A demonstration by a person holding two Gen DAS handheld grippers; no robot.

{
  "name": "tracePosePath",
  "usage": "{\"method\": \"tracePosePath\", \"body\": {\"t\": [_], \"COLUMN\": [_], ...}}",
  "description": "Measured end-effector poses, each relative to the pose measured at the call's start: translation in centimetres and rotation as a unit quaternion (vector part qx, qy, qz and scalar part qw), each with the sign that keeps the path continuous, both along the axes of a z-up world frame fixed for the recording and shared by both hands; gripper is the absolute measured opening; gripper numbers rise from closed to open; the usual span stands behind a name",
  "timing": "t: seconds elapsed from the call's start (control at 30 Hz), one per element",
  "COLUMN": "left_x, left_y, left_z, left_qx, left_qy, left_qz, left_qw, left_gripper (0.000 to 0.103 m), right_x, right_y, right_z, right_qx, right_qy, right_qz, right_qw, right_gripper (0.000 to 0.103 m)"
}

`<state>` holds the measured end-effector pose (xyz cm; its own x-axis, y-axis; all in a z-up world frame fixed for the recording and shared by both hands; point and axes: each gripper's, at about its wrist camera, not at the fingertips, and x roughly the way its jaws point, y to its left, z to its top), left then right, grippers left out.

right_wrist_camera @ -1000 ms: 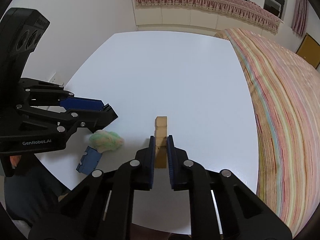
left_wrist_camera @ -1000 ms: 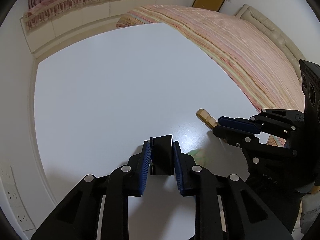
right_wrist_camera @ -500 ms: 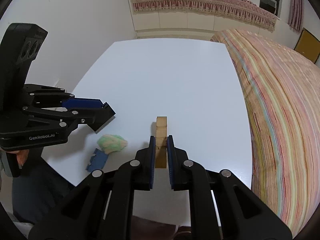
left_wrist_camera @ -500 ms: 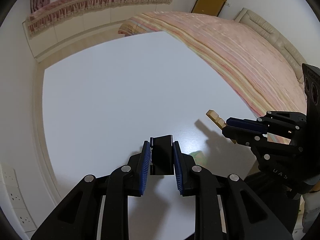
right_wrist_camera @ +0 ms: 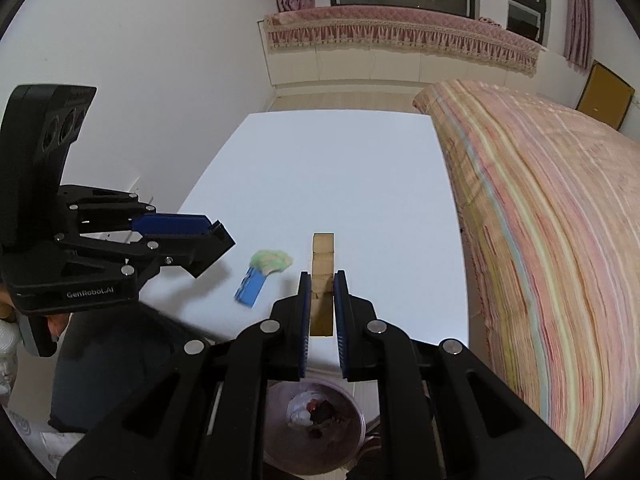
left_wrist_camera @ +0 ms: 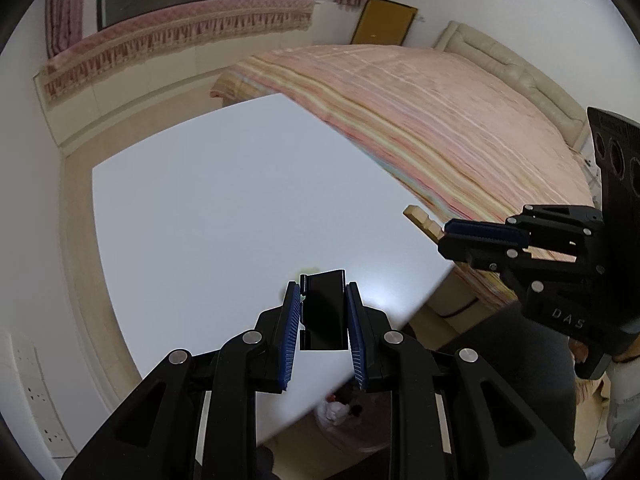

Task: Collect trash
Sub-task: 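Lift the black clip and clothespin toward the wastebasket, then hold both grippers over the pink wastebasket and open them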

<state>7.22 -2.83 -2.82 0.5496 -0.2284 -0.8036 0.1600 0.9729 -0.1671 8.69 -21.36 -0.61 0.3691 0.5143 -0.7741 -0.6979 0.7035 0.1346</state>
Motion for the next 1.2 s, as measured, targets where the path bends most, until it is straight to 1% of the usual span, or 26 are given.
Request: {"method": "tracePosePath", "body": {"t": [0.2, 0.33, 0.53, 0.67, 0.9, 1.2], "left_x": [-3.2, -5.0, -7.2, -8.7, -9.7, -10.2], "left_y": [-1.9, -2.9, -4.3, -5.2, -5.8, -6.1], "left_z": [0.6, 0.4, -0.7, -1.5, -2.8, -3.1], "left_qx": [-0.003, -0.004, -0.008, -0.011, -0.018, -0.020], "left_qy": [-0.009, -0.010, -0.005, -0.001, 0.007, 0.008], "left_qz": [-0.021, -0.031, -0.047, -0.054, -0.061, -0.066], "left_qw": [0.9997, 0.9994, 0.9988, 0.9985, 0.9980, 0.9976], "left_gripper": [0.023, 0.023, 0.023, 0.023, 0.023, 0.023], "right_x": [-3.7, -5.9, -8.8, -10.3, -11.9, -11.9], "right_y": [-2.6, -4.1, -5.5, -6.2, -6.8, -6.4], "right_z": [1.1, 1.2, 0.3, -1.1, -2.8, -3.1], "right_qx": [0.007, 0.008, 0.004, -0.002, -0.008, -0.008], "right_qy": [-0.002, 0.002, 0.012, 0.025, 0.039, 0.044], "right_qz": [-0.005, -0.006, -0.009, -0.009, -0.010, -0.005], "right_qw": [1.000, 1.000, 1.000, 1.000, 0.999, 0.999], "right_gripper": [0.011, 0.011, 0.011, 0.011, 0.011, 0.012]}}
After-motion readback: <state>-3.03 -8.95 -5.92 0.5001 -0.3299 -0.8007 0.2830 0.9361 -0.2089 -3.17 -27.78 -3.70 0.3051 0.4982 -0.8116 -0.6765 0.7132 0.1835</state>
